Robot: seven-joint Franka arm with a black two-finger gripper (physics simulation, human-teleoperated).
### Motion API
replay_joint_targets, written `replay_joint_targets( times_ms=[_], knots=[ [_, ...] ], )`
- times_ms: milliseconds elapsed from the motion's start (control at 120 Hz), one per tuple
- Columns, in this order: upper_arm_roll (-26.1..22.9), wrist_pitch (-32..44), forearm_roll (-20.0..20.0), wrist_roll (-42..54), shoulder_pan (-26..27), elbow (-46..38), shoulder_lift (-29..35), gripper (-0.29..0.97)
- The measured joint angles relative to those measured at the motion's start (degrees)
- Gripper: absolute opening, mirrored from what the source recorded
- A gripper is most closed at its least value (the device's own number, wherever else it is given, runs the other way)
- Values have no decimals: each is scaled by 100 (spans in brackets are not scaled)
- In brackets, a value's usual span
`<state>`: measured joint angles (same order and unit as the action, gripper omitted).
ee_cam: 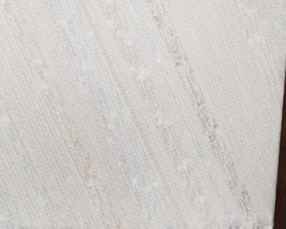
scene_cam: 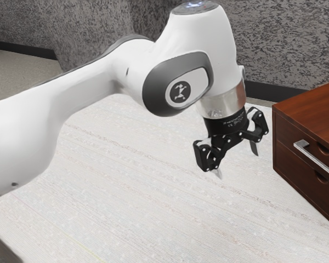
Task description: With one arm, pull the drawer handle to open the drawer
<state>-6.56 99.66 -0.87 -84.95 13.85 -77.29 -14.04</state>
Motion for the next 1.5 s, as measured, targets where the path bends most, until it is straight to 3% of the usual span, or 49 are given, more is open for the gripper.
replay_joint_targets(
  times_ms=[383,1500],
  knots=[
    [-176,352,8,-137,130,682,-630,68],
    [-346,1243,0,-205,131,1161,-1413,68]
  ],
)
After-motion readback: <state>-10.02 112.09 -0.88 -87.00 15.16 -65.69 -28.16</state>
